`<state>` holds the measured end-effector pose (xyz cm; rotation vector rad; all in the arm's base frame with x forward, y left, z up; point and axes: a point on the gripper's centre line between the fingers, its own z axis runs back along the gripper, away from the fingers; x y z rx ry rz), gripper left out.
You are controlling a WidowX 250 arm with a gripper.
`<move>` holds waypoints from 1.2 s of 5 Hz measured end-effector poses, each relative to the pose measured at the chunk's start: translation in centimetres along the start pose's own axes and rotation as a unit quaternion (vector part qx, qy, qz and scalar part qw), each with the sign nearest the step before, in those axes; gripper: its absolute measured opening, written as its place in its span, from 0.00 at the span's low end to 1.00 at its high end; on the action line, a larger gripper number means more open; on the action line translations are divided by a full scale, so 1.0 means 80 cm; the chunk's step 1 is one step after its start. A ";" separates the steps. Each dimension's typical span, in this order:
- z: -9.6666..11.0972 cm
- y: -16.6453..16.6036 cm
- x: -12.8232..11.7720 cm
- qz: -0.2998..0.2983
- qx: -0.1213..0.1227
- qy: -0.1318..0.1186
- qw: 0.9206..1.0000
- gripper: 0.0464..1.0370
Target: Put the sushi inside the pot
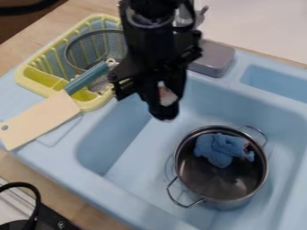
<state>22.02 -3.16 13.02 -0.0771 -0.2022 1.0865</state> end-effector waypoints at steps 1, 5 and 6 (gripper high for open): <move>0.000 0.003 -0.031 -0.048 -0.005 0.022 0.999 0.31; -0.027 -0.003 -0.140 -0.276 0.012 0.094 0.956 0.31; -0.027 -0.008 -0.142 -0.292 0.001 0.068 0.954 0.31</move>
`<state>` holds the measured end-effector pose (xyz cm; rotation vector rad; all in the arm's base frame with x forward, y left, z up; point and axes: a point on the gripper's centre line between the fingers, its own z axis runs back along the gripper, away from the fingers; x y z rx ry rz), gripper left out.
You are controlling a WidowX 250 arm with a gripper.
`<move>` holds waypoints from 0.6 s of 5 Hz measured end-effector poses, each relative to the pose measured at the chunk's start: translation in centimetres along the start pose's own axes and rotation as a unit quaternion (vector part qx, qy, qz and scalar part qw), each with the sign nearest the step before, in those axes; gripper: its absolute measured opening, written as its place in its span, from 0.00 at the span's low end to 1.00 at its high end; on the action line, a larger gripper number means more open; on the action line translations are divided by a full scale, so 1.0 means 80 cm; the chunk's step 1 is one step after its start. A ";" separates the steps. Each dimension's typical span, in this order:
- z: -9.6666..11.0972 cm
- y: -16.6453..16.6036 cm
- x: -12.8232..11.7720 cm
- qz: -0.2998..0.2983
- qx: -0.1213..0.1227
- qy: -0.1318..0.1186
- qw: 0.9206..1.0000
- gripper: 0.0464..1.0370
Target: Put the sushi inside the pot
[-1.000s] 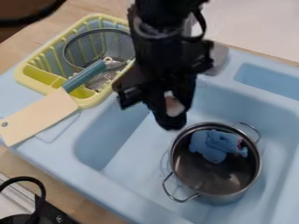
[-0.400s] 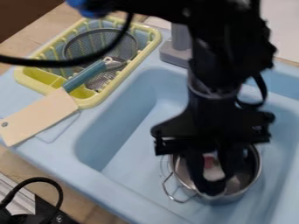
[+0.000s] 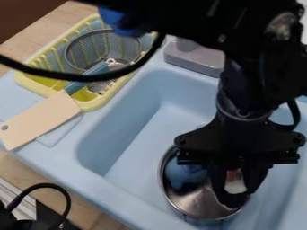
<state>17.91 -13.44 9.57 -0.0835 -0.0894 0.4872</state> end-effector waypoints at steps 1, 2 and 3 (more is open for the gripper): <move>0.000 -0.004 0.001 -0.004 -0.010 -0.005 1.000 0.38; 0.001 -0.004 0.003 -0.007 -0.016 0.003 1.000 0.67; 0.009 -0.004 0.009 -0.006 -0.029 -0.014 0.999 0.94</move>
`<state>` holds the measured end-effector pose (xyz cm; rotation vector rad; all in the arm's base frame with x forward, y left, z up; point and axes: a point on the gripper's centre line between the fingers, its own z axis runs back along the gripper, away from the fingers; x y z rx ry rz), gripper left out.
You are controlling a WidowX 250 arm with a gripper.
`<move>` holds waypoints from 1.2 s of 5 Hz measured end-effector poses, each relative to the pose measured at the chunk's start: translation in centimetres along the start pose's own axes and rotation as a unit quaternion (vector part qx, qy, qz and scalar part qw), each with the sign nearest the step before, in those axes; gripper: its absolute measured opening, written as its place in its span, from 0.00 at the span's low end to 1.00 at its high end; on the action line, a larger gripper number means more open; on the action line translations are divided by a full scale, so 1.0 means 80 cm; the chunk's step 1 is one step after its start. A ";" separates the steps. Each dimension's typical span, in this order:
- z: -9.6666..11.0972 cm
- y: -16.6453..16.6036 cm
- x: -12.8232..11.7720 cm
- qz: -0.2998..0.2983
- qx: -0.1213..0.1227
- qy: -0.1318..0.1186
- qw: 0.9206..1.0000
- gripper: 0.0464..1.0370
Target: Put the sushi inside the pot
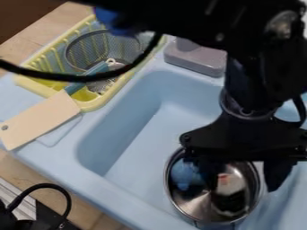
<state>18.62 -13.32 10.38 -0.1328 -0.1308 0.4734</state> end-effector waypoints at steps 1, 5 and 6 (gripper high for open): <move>0.004 -0.001 0.004 -0.001 -0.010 -0.008 1.000 0.96; 0.027 0.060 0.051 0.062 0.057 -0.023 0.996 0.96; 0.022 0.076 0.074 0.086 0.065 -0.024 0.994 0.96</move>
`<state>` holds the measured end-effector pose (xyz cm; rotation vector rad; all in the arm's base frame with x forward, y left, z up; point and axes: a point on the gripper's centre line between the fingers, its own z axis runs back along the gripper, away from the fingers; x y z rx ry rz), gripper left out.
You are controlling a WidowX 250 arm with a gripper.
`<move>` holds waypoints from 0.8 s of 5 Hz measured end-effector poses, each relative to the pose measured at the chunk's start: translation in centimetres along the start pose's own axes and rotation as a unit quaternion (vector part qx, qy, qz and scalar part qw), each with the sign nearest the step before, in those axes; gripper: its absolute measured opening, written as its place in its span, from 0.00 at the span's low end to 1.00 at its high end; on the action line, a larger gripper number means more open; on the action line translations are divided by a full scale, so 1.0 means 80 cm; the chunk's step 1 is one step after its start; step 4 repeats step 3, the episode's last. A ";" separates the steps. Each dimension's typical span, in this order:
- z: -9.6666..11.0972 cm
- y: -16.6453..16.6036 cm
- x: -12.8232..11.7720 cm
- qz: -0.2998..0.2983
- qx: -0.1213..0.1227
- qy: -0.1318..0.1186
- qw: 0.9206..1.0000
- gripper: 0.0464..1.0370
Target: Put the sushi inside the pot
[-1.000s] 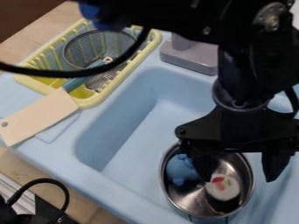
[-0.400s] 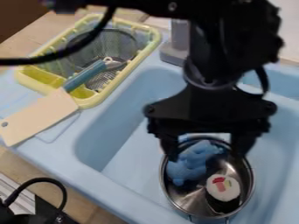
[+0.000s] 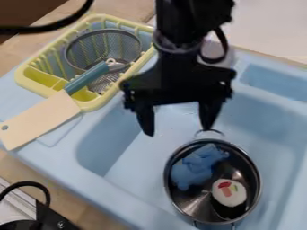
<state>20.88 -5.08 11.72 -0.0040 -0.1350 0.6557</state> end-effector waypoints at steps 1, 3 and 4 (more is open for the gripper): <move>-0.004 -0.002 0.022 0.011 -0.006 -0.007 1.000 0.96; -0.022 -0.029 0.024 -0.125 -0.001 -0.072 0.990 0.96; -0.022 -0.029 0.024 -0.125 -0.001 -0.072 0.990 0.96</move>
